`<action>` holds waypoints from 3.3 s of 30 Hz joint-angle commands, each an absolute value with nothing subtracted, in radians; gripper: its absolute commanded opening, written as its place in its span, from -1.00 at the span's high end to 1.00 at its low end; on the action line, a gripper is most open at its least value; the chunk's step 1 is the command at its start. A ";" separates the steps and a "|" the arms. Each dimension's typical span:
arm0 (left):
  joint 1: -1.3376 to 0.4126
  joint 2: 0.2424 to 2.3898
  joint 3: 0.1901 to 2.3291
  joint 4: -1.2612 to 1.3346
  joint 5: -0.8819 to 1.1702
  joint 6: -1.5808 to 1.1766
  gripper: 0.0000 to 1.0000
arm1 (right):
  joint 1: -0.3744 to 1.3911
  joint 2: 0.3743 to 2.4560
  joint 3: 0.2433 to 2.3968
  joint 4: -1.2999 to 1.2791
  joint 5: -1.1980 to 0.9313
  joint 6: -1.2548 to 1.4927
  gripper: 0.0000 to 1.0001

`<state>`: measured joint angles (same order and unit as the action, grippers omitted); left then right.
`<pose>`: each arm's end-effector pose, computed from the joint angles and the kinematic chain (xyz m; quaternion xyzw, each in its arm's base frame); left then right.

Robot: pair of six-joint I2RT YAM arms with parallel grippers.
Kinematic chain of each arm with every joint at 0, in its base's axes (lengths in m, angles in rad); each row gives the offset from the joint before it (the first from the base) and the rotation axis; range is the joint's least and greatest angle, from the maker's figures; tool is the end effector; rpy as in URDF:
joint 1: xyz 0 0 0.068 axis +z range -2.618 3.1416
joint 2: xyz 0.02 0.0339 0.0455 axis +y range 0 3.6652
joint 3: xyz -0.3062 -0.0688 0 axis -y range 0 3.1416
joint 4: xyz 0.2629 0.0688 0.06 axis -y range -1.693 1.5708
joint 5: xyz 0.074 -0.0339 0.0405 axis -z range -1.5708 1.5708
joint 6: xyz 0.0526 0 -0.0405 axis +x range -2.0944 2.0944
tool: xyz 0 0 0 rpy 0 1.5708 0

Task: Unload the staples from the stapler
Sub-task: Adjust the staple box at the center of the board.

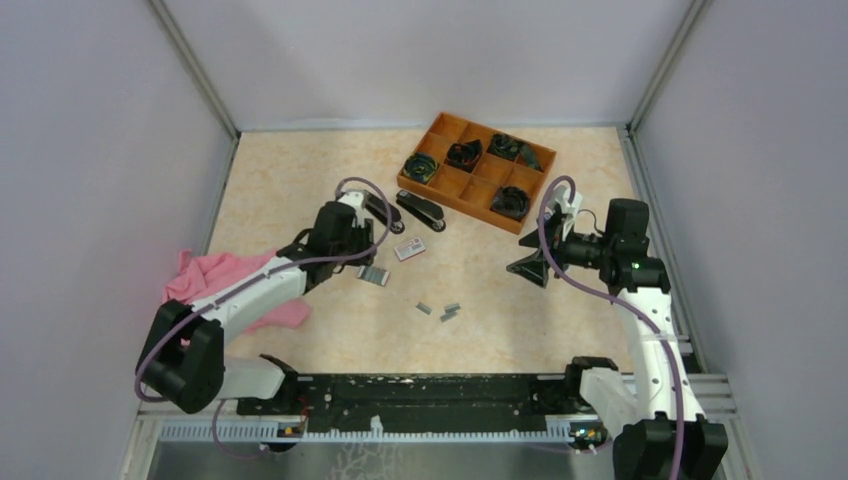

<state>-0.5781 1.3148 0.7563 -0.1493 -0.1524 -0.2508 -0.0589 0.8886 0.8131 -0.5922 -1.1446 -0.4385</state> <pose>0.2497 -0.1534 0.2394 0.1161 0.8988 -0.1046 0.4096 0.1713 0.0379 0.3319 -0.3748 0.6982 0.3820 0.4755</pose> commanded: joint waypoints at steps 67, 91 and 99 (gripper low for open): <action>-0.357 1.032 0.368 0.278 0.194 -0.389 -0.21 | -0.052 0.898 0.834 -0.588 -1.168 -0.494 -0.42; -0.348 1.392 0.563 0.148 0.169 -0.297 0.58 | -0.052 0.908 0.841 -0.614 -1.152 -0.526 -0.41; -0.350 1.404 0.585 0.069 0.148 -0.306 0.59 | -0.052 0.902 0.842 -0.615 -1.158 -0.528 -0.41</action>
<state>-0.3515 1.3956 0.5472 0.1188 0.1505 -0.3164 -0.0589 0.9188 0.8131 -0.6323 -1.1294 -0.5034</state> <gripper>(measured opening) 0.209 0.708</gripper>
